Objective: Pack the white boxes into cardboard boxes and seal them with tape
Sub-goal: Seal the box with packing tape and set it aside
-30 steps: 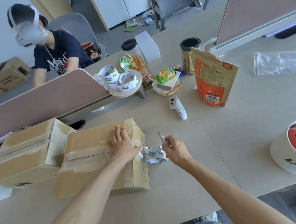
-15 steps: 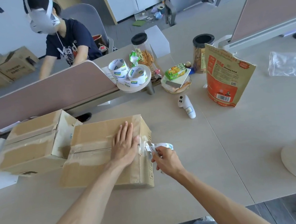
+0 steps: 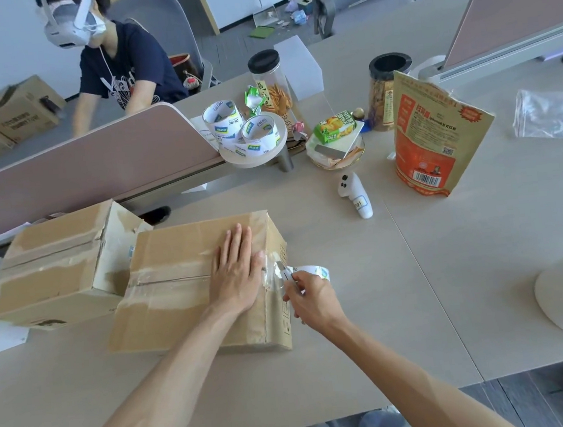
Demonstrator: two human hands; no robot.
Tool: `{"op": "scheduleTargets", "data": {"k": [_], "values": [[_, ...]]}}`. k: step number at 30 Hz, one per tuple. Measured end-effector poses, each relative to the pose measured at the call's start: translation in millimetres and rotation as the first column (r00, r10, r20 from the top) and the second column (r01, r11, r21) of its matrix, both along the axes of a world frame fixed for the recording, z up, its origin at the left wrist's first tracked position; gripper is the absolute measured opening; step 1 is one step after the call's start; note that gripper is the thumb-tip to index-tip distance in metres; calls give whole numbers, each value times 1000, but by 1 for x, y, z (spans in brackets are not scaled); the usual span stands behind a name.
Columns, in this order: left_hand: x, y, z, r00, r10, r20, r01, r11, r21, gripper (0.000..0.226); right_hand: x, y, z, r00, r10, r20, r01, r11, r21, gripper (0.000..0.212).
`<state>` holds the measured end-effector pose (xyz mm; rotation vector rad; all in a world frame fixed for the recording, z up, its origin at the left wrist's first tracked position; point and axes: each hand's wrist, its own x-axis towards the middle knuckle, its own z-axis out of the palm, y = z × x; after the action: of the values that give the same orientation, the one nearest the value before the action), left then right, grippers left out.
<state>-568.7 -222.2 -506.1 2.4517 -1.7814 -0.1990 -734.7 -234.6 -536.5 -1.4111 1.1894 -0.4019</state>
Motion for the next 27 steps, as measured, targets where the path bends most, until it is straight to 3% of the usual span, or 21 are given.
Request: {"op": "scheduleTargets", "data": {"k": [14,18,27], "values": [[2,-1,-3,999,-14,29,14,1000,-2,79,5,1,1,999,28,-47,-29,999,-16,29],[2,0,-4,999,-15,41,14,1000,6,78,6,-3,-1,989,104,-105,-112,991,-72,36],[0,0,-4,1000,-6,25,7,1000,-6,79,-12,3,-3,934,281,-221,-315,939,-137,30]]}}
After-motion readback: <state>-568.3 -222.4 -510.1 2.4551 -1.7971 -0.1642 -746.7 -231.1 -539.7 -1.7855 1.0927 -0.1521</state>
